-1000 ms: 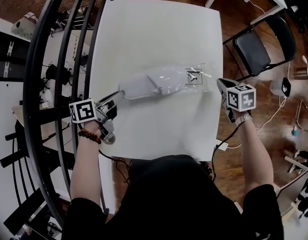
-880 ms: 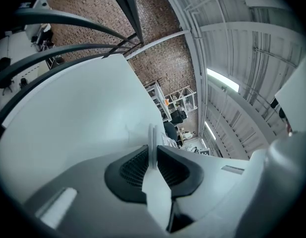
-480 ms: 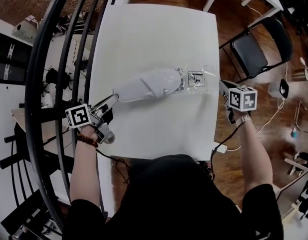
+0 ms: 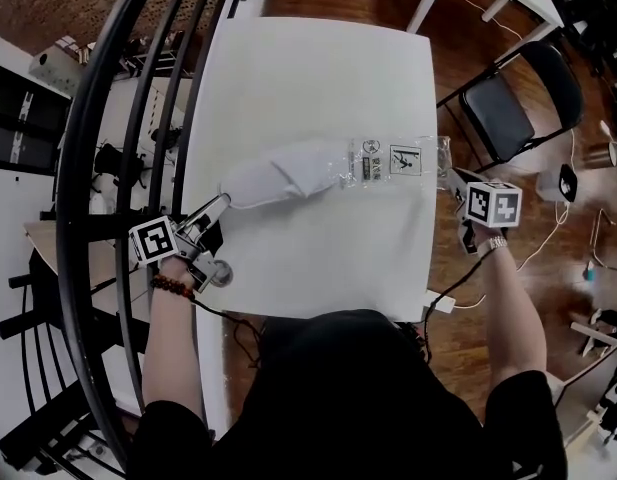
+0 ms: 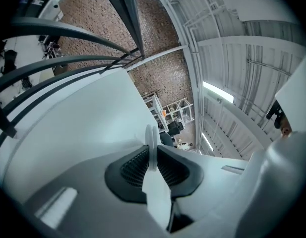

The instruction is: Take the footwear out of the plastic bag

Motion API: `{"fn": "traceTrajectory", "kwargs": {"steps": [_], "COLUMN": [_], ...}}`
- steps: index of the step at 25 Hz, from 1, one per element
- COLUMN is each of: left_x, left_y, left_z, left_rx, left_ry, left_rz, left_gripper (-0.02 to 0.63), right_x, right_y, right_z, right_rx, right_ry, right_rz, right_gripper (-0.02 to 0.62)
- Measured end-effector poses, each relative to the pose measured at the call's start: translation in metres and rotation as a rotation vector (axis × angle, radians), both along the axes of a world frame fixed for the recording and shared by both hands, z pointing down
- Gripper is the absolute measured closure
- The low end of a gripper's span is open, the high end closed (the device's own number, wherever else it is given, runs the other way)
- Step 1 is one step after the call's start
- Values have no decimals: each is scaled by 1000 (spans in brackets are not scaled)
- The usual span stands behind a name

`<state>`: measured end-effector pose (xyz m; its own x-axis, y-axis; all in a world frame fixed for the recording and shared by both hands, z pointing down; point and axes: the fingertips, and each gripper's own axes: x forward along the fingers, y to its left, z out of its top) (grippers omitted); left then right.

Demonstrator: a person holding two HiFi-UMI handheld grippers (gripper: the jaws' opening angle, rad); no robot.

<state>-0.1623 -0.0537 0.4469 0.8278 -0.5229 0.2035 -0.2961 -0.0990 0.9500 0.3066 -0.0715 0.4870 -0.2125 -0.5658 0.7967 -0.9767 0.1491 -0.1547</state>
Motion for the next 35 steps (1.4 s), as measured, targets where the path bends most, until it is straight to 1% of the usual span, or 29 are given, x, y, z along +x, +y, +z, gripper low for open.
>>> {"fn": "traceTrajectory", "kwargs": {"steps": [13,18,24,30,35], "left_x": [-20,-32,-53,-55,-53], "left_y": [-8,-10,-12,-17,-18], "left_z": [-7,-3,4,13,24], "left_rx": [21,10,0,-16,-39], "left_ry": [25,35,43,42,48], "left_rz": [-104,-184,-285,-349,-397], "left_gripper": [535,536,535,536,535], "right_x": [28,34,30,18,-8], "right_y": [5,8,14,20,27], "right_z": [-6,-6,-5,4,12], "right_rx": [29,47,61,41,16], "right_ry": [-122,-178,-206,-249,-282], "right_rz": [205,293,368,408,385], "right_gripper": [603,603,603,603,603]}}
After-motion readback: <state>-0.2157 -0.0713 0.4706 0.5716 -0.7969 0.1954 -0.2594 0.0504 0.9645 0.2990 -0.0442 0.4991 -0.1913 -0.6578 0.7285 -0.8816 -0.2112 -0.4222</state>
